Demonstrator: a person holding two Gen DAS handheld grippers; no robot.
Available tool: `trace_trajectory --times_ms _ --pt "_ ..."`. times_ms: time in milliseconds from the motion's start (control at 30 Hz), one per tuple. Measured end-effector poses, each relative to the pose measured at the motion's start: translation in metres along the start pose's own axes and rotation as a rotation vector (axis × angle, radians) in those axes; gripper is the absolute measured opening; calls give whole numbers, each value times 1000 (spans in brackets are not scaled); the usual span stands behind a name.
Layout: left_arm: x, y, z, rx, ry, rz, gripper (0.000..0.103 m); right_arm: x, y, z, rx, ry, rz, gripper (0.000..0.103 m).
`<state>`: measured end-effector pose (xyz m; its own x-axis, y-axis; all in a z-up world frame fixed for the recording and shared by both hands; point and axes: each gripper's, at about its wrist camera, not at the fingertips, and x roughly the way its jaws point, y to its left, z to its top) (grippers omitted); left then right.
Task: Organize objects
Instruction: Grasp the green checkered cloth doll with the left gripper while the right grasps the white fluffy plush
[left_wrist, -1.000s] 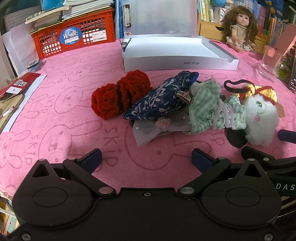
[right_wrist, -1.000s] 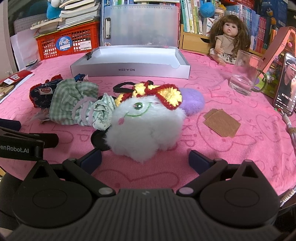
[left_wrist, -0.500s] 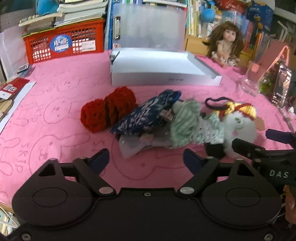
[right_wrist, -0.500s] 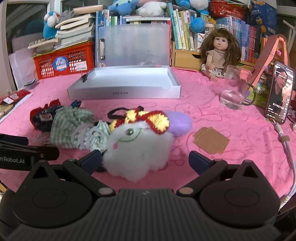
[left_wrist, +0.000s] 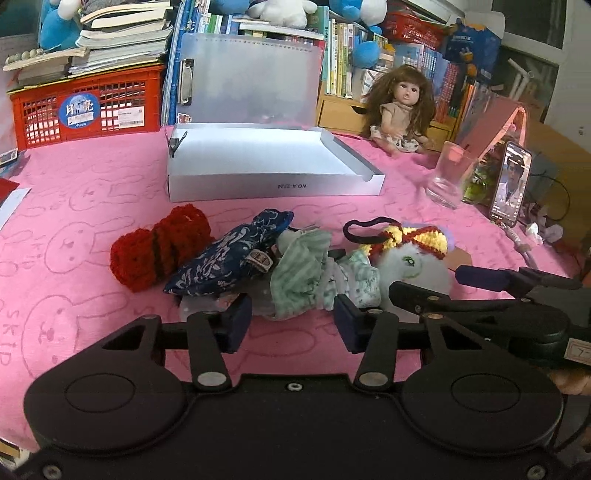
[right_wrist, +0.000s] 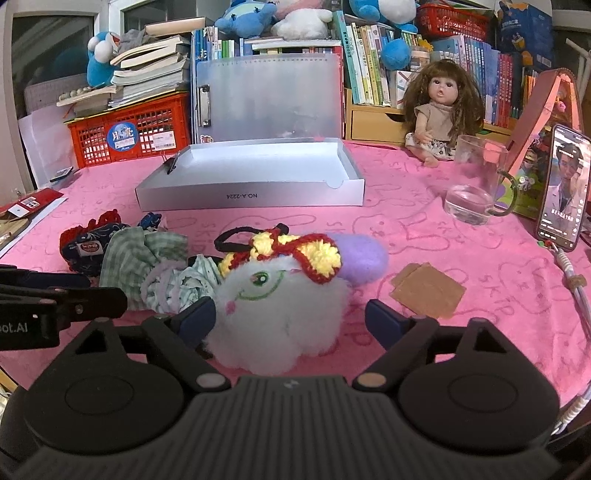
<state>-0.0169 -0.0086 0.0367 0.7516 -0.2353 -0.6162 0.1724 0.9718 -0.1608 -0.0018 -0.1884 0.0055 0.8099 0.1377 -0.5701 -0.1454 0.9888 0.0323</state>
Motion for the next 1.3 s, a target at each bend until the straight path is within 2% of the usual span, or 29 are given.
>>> trace_trajectory --times_ms 233,467,533,567,633,667,700,800,933,967,1000,1267,1300 --pt "6 -7 3 28 -16 0 47 6 -6 0 39 7 24 88" --pt "13 -10 3 31 -11 6 52 15 -1 0 34 12 46 87" --pt "15 -10 4 32 -15 9 54 15 -2 0 48 7 61 81" --pt "15 -10 4 33 -18 9 56 13 -3 0 65 0 68 74" --pt "15 -12 4 39 -29 7 58 8 -6 0 98 -20 73 70" --pt "15 -14 4 43 -34 5 60 5 -8 0 111 -39 75 65" --pt "16 -15 4 48 -38 2 62 1 -10 1 123 -60 71 56" --pt "17 -20 5 64 -45 -3 65 -6 -18 5 161 -90 38 43" --pt "23 -27 4 81 -42 1 67 -6 -25 6 150 -76 39 46" --pt "25 -28 3 81 -39 3 67 -6 -25 5 145 -72 41 57" --pt "28 -28 3 78 -37 4 65 -6 -25 4 138 -69 46 62" --pt "40 -24 6 44 -35 -1 61 -5 -22 0 112 -55 55 70" --pt "41 -24 6 37 -35 -3 56 -6 -23 -1 114 -55 55 72"
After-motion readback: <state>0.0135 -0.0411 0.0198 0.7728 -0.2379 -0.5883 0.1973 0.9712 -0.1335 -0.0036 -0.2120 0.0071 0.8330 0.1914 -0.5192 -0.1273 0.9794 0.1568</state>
